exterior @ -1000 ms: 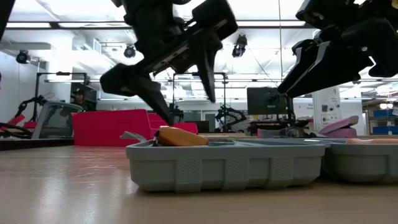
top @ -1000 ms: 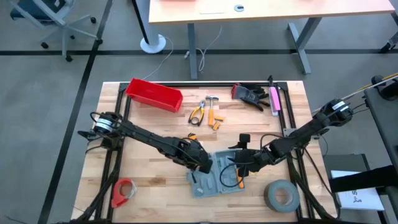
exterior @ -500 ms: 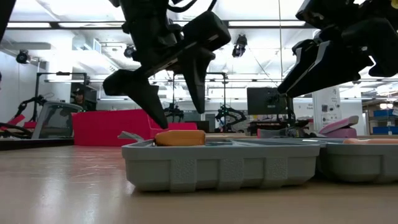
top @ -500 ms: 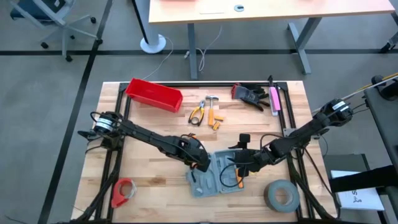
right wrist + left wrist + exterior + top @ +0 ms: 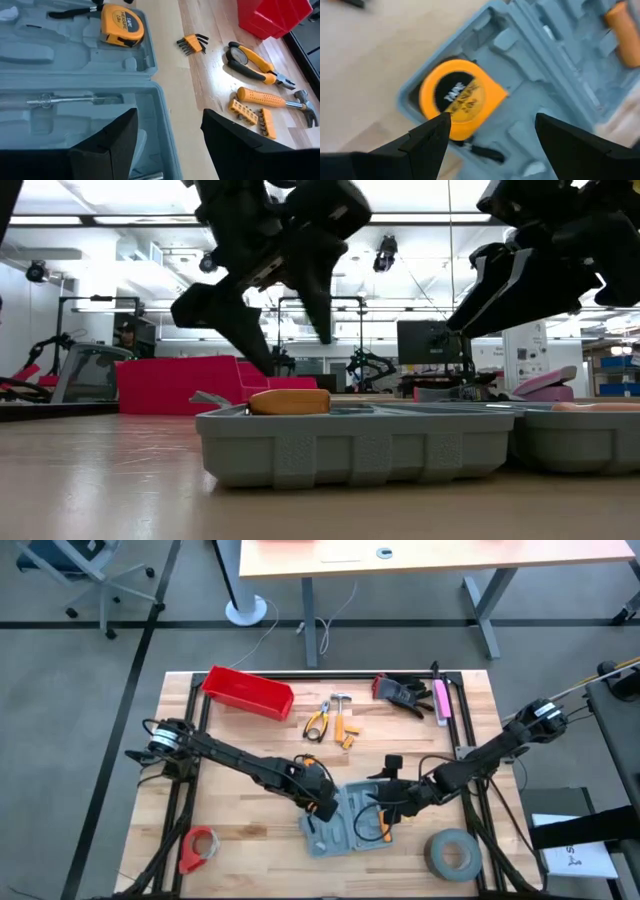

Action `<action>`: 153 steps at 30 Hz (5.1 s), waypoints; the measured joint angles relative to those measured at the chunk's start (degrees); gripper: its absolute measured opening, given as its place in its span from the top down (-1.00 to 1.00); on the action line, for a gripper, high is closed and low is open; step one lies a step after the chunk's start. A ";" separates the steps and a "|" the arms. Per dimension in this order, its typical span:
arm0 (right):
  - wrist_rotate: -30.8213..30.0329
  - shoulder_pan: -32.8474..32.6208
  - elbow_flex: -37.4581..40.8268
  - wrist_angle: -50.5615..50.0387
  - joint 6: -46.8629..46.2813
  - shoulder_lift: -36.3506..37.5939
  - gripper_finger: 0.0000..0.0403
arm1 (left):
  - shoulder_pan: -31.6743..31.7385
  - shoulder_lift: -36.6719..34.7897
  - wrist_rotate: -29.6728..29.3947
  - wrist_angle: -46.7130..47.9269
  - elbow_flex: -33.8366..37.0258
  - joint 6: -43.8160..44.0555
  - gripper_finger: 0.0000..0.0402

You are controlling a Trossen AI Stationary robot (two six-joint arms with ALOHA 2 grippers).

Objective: Prefit tool cases
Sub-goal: Put the yellow tape measure into the prefit tool case

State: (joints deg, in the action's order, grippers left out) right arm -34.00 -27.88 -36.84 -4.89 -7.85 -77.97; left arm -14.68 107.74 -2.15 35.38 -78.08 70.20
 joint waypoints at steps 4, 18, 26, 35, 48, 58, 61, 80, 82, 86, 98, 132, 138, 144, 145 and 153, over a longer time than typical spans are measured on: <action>-0.06 0.02 0.00 -0.82 1.94 1.57 0.01 | 0.88 0.00 -0.07 1.73 0.00 -4.49 -0.48; -0.50 0.04 -0.02 -0.60 1.92 4.87 0.01 | 2.43 0.00 -0.31 1.24 0.00 -22.59 0.07; -0.50 0.04 -0.01 -0.52 1.92 4.85 0.01 | 2.41 0.54 -0.33 1.87 0.00 -27.93 0.16; -0.54 0.15 -0.01 -0.44 1.89 4.83 0.01 | 2.41 2.23 1.39 2.26 -0.13 -29.40 0.17; -0.61 0.17 -0.02 -0.63 1.00 4.83 0.01 | 2.64 3.77 3.03 4.00 0.09 -28.28 0.24; -0.58 0.17 -0.02 -0.61 0.84 4.83 0.01 | 2.70 1.84 2.26 5.69 -5.50 -29.06 0.22; -0.55 0.17 -0.02 -0.61 0.83 4.83 0.01 | 2.70 1.81 2.06 6.35 -6.36 -29.14 0.22; -0.48 0.17 -0.02 -0.81 0.14 4.81 0.01 | 1.97 10.37 3.94 3.45 -6.48 -30.34 0.23; -0.46 0.17 -0.02 -1.18 -0.29 4.81 0.01 | 2.01 9.58 3.80 3.83 -6.93 -30.32 0.24; -0.46 0.17 -0.02 -1.22 -0.61 4.81 0.01 | 2.08 8.16 0.20 7.20 -8.43 -30.67 0.27; -0.46 0.17 -0.02 -1.15 -0.66 4.83 0.01 | 1.48 6.64 0.34 10.74 -12.85 -30.50 0.24; -0.26 0.15 -0.02 -0.69 -0.18 4.83 0.01 | 1.23 6.62 3.21 12.24 -10.27 -44.88 0.37; -0.28 0.15 -0.02 -0.37 -0.09 4.83 0.01 | 1.43 9.68 3.92 12.32 -10.14 -42.80 0.42; -0.02 0.15 -0.02 -0.67 -0.57 4.85 0.01 | 1.58 13.04 5.69 11.82 -10.38 -42.17 0.41; -0.02 0.15 -0.02 -0.59 -0.64 4.85 0.01 | 1.60 12.79 5.74 11.84 -10.38 -41.97 0.41; 0.02 0.15 0.00 -0.45 -0.70 4.85 0.01 | 1.76 8.72 2.03 13.82 -11.63 -39.09 0.43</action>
State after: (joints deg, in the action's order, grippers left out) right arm -33.98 -27.73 -36.84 -5.34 -8.56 -73.12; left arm -12.93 116.46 -0.11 49.20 -89.72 31.11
